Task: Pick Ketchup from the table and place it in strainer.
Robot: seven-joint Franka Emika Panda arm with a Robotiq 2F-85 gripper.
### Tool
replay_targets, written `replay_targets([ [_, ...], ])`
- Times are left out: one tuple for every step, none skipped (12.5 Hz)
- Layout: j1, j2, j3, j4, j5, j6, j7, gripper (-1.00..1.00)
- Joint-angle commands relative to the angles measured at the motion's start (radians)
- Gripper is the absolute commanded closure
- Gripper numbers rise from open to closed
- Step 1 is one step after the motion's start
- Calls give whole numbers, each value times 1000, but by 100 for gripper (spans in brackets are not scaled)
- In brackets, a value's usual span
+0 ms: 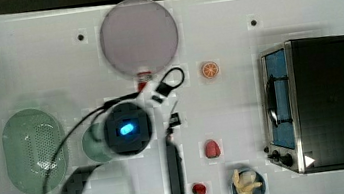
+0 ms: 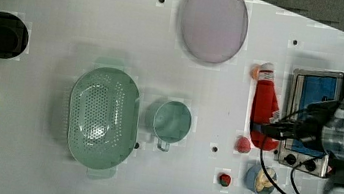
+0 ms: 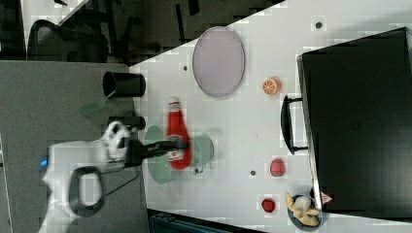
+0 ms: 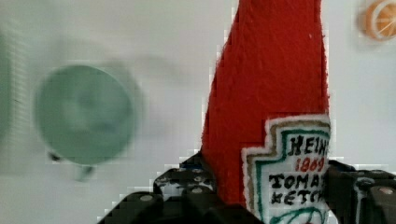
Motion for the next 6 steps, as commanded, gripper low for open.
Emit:
replay_targets([
  [51,4,118,76,65,-63,259,-29],
  [61,11,160,93,96,-63,327,-29],
  [70,20,205,110,120,-60,389,-29],
  [77,34,251,124,126,-55,448,-29],
  [82,55,298,135,127,-44,498,-29],
  [83,80,345,143,126,-19,548,-29],
])
